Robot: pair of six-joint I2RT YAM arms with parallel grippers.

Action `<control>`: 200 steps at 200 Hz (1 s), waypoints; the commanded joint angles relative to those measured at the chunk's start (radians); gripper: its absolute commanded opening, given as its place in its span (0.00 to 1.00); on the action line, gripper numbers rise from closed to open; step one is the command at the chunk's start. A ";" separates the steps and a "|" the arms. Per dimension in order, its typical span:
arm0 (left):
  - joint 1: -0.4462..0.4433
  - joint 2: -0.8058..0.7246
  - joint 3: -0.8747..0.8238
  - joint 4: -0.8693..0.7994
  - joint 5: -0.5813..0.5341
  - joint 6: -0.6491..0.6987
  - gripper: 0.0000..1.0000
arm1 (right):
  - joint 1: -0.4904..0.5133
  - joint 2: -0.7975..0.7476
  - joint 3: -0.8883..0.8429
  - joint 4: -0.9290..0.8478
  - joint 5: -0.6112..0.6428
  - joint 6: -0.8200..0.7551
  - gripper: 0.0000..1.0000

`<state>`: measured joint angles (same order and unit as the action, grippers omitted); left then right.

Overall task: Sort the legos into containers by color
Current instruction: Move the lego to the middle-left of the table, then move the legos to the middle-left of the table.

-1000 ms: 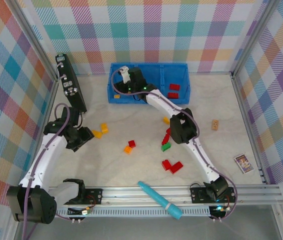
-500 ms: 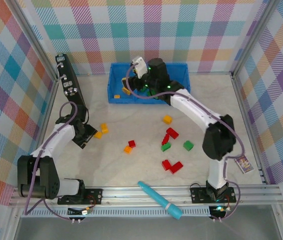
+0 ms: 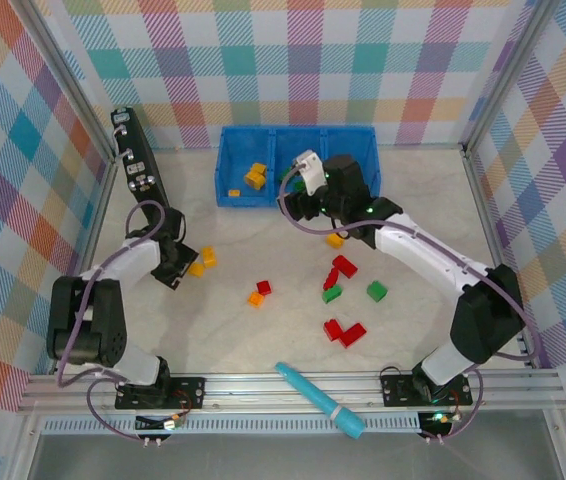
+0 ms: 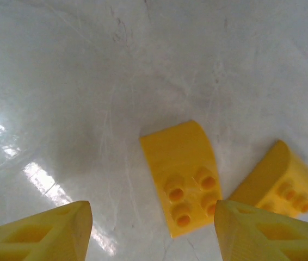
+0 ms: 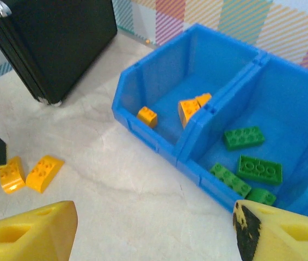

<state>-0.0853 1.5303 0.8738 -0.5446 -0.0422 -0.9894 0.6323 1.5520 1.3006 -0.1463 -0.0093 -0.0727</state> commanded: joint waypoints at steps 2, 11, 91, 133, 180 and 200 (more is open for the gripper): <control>-0.016 0.053 0.015 0.043 0.007 -0.044 0.61 | -0.002 -0.047 -0.025 -0.026 0.024 0.039 0.76; -0.021 0.071 0.015 0.054 0.010 -0.051 0.61 | -0.002 -0.050 -0.029 -0.036 0.027 0.043 0.76; -0.056 0.154 0.034 0.047 -0.002 -0.065 0.58 | -0.002 -0.055 -0.056 -0.063 0.028 0.037 0.77; -0.080 0.075 0.086 -0.037 -0.046 -0.019 0.57 | -0.003 -0.034 -0.054 -0.056 0.011 0.024 0.77; -0.099 -0.033 0.149 -0.128 -0.091 0.006 0.57 | -0.005 -0.018 -0.051 -0.049 -0.004 0.021 0.77; -0.099 -0.063 0.161 -0.125 -0.114 0.001 0.57 | -0.003 -0.015 -0.052 -0.051 -0.009 0.023 0.77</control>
<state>-0.1764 1.5211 0.9985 -0.6125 -0.1040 -1.0012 0.6315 1.5280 1.2545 -0.2039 0.0063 -0.0414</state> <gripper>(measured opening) 0.572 0.772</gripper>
